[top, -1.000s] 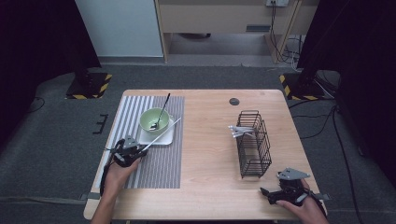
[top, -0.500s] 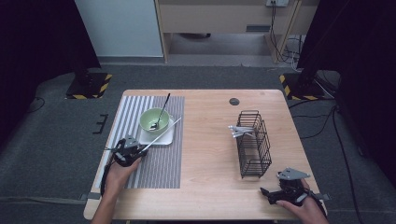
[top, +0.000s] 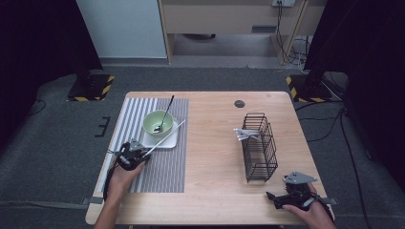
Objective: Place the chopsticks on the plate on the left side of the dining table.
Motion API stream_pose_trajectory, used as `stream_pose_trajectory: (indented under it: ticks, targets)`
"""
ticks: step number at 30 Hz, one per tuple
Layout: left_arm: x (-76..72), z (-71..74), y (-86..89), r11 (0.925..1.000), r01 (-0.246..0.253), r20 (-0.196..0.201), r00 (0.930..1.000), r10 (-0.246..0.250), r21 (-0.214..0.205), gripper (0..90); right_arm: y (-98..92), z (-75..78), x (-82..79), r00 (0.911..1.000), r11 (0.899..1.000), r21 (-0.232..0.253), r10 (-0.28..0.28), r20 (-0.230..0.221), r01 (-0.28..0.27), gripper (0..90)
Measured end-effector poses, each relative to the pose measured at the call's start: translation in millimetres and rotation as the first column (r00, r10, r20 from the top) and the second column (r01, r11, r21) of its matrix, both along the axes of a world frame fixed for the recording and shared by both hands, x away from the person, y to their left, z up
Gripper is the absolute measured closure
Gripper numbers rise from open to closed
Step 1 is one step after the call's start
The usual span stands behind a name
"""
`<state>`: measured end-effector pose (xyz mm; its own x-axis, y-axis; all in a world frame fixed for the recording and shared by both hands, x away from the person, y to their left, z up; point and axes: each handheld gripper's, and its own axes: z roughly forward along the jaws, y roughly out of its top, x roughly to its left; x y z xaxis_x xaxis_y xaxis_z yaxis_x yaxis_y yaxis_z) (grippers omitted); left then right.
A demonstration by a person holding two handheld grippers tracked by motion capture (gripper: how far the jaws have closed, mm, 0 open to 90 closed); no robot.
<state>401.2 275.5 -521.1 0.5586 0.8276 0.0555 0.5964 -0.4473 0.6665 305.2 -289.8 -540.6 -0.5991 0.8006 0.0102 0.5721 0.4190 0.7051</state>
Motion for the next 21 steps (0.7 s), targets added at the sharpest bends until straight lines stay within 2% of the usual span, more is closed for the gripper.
stream_pose_trajectory:
  ticks: [21]
  targets:
    - [0.4, -0.6, -0.9, 0.9998, -0.005, 0.008, 1.0, 0.004, 0.019, 79.6, -0.2, 0.0, 0.0, 1.0, 1.0, 0.0, 0.002, 0.0, -0.002, 0.3]
